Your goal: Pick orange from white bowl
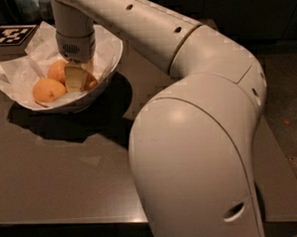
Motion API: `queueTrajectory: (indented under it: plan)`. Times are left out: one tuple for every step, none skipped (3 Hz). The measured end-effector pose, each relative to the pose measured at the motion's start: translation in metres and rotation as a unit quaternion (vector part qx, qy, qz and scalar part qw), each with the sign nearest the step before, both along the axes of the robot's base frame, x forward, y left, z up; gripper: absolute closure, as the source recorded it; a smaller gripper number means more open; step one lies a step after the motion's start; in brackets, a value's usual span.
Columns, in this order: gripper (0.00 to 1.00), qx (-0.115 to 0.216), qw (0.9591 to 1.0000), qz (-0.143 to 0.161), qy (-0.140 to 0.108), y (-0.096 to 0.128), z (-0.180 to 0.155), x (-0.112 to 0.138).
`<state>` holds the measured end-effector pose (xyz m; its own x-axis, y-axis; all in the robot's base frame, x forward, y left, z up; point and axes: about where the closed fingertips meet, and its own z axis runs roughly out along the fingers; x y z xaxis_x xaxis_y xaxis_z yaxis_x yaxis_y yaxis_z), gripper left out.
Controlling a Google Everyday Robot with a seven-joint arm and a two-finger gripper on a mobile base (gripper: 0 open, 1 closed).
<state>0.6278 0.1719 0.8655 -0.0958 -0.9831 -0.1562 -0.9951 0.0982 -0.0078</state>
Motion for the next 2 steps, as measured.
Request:
queueTrajectory:
  plan:
    - [0.24, 0.001, 1.0000, 0.007, 0.003, 0.0031, -0.0014, 0.0033]
    - [0.41, 0.001, 1.0000, 0.007, 0.003, 0.0032, -0.0015, 0.0035]
